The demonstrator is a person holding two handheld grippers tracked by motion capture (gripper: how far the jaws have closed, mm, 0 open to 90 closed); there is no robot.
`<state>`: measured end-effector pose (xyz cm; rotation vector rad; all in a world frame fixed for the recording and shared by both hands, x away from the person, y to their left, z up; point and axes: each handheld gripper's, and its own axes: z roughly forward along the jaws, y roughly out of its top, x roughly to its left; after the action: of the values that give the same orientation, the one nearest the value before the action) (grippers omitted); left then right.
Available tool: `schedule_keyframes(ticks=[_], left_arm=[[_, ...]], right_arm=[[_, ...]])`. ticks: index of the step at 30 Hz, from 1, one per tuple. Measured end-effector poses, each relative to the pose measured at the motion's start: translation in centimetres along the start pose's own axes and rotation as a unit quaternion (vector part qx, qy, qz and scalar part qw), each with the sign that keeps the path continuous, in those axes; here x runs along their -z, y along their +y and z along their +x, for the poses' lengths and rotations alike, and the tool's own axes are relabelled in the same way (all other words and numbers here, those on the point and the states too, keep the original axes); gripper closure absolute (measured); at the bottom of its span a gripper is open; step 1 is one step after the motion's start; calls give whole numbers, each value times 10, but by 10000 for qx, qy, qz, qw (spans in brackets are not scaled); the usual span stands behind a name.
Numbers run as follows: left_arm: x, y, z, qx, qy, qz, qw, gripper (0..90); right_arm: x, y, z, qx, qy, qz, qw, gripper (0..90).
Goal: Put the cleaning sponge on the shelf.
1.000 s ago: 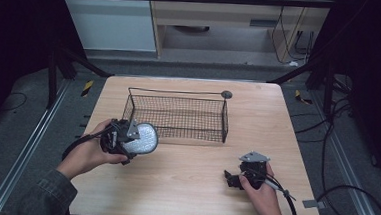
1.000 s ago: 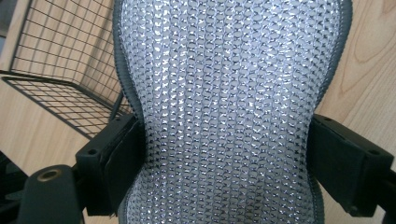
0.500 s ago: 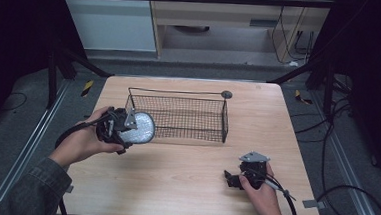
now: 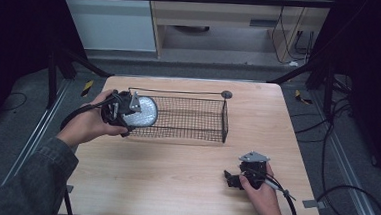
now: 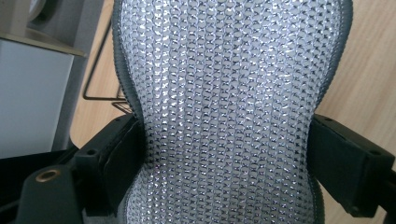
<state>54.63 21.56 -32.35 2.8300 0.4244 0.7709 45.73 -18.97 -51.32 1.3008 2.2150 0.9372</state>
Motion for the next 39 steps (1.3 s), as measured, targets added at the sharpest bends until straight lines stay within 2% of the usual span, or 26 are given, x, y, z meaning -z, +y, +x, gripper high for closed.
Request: schedule_keyframes(ticks=[5,13,16,29,39], left_arm=[[-1,9,9,-143,93,-56,9998,142],[-5,21,20,-210,100,-81,9997,144],[-5,24,24,-165,114,-137,9997,144],[-16,30,32,-304,255,30,9992,144],[-28,33,33,-313,194,51,9993,144]], right_arm=[[0,0,0,-6,0,1,10000,4],[0,0,0,-6,4,3,10000,4],[0,0,0,-10,18,-5,10000,4],[-1,0,0,3,9,-6,10000,4],[-1,0,0,1,9,-5,10000,4]])
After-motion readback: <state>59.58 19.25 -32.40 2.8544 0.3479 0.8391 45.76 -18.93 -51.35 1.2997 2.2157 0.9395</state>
